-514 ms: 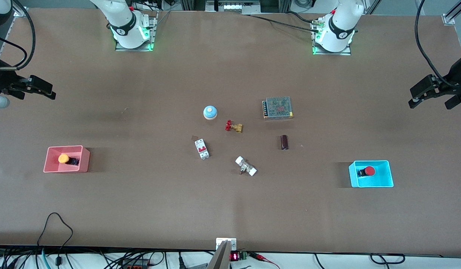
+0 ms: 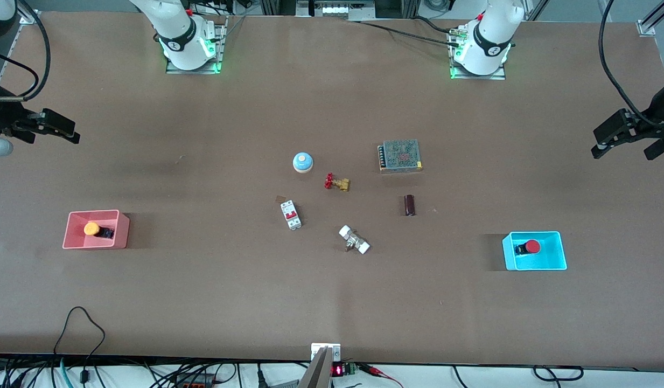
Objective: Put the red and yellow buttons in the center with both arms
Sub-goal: 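Move the right gripper toward the pink tray while the left gripper reaches the cyan tray, then lower both grippers and grasp the yellow and red buttons in the trays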
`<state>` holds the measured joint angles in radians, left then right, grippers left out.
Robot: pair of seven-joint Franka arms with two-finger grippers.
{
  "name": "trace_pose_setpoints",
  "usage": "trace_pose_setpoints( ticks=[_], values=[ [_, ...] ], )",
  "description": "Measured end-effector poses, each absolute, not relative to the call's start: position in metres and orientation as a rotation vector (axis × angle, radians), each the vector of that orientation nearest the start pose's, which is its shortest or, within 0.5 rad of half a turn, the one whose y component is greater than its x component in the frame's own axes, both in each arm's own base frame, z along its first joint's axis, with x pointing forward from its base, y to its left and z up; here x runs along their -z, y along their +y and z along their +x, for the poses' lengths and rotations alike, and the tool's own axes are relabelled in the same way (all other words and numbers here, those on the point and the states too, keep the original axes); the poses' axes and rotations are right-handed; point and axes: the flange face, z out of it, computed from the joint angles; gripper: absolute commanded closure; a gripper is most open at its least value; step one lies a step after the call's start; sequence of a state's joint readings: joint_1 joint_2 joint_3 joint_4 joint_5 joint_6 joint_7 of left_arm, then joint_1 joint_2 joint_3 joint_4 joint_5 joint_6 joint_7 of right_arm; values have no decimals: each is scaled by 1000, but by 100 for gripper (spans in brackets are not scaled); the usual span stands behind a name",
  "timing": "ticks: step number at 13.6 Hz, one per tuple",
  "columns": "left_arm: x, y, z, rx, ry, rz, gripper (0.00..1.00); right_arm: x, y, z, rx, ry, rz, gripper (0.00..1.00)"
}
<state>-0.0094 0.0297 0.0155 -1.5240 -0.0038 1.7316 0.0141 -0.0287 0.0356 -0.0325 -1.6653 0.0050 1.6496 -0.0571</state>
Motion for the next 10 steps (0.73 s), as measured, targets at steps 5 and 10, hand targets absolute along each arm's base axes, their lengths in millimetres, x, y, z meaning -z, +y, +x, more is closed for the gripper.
trace_pose_setpoints(
  ticks=[5,10],
  values=[
    [-599,17,613,295,-24,-3125,0,-458,-92,616,-114,84,-3138,0],
    [-507,30,661,259,-43,-3123,0,-335,-148,642,-140,149,-3135,0]
  ],
)
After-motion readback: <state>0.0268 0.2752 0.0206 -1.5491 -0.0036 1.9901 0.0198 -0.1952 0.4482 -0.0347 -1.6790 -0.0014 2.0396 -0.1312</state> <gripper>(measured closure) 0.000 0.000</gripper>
